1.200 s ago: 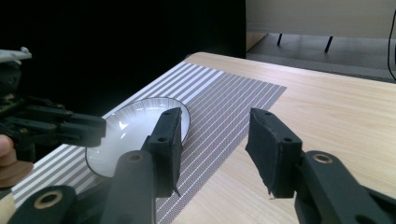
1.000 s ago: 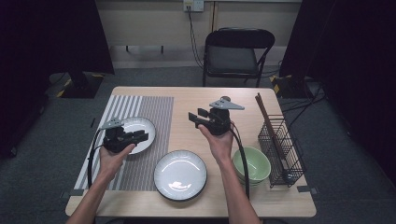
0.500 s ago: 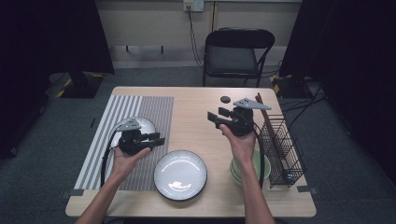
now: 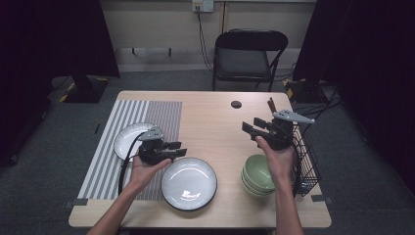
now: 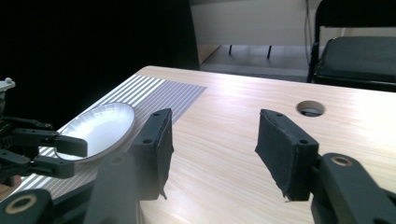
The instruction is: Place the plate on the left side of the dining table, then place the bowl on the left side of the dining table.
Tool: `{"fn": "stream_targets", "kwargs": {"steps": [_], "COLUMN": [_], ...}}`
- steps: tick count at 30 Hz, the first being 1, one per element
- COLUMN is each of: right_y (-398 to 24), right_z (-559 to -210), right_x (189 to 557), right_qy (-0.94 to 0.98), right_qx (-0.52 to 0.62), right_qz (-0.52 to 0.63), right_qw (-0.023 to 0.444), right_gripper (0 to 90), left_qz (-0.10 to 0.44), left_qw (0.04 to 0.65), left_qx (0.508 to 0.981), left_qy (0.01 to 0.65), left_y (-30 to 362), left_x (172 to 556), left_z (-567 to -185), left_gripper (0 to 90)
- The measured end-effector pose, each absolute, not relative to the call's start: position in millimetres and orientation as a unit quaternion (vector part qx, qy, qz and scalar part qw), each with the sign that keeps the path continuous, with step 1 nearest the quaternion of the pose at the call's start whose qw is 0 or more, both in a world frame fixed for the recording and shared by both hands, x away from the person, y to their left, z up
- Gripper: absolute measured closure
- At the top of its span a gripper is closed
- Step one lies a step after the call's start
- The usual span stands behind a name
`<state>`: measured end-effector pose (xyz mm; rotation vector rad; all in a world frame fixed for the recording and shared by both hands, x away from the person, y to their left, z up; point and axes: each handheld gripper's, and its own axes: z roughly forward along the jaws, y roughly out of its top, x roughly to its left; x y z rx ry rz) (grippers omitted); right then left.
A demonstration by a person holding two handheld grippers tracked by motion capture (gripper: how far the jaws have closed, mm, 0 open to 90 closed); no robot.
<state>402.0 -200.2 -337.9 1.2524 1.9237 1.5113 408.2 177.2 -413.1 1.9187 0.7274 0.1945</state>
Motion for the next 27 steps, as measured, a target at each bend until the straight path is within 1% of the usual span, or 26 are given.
{"fn": "stream_targets", "kwargs": {"steps": [4, 7, 10, 11, 17, 22, 25, 27], "right_y": [-213, -220, -231, -234, -245, -249, -249, -248], "right_z": [-338, -337, -335, -335, -334, -334, -335, -336], "right_x": [398, 395, 393, 391, 389, 390, 391, 393], "right_qy": [0.683, 0.686, 0.682, 0.679, 0.673, 0.671, 0.673, 0.675], "right_qx": [0.455, 0.462, 0.463, 0.466, 0.47, 0.473, 0.474, 0.472], "right_qz": [0.534, 0.519, 0.521, 0.523, 0.525, 0.522, 0.519, 0.518], "right_qw": [0.205, 0.217, 0.221, 0.221, 0.226, 0.23, 0.23, 0.228], "right_gripper": [44.9, 44.8, 44.4, 44.1, 43.1, 43.0, 43.0, 42.7], "left_qz": [0.078, 0.077, 0.071, 0.075, 0.046, 0.036, 0.02, 0.012], "left_qw": [0.517, 0.523, 0.524, 0.52, 0.534, 0.532, 0.536, 0.54], "left_qx": [0.801, 0.799, 0.801, 0.806, 0.801, 0.808, 0.809, 0.809], "left_qy": [0.291, 0.287, 0.28, 0.273, 0.267, 0.251, 0.239, 0.231], "left_y": [164, 155, 145, 142, 127, 112, 101, 93], "left_x": [407, 404, 402, 402, 400, 400, 401, 400], "left_z": [-408, -405, -405, -405, -406, -405, -402, -400], "left_gripper": [56.4, 53.9, 53.8, 54.0, 55.3, 55.4, 55.6, 60.6]}}
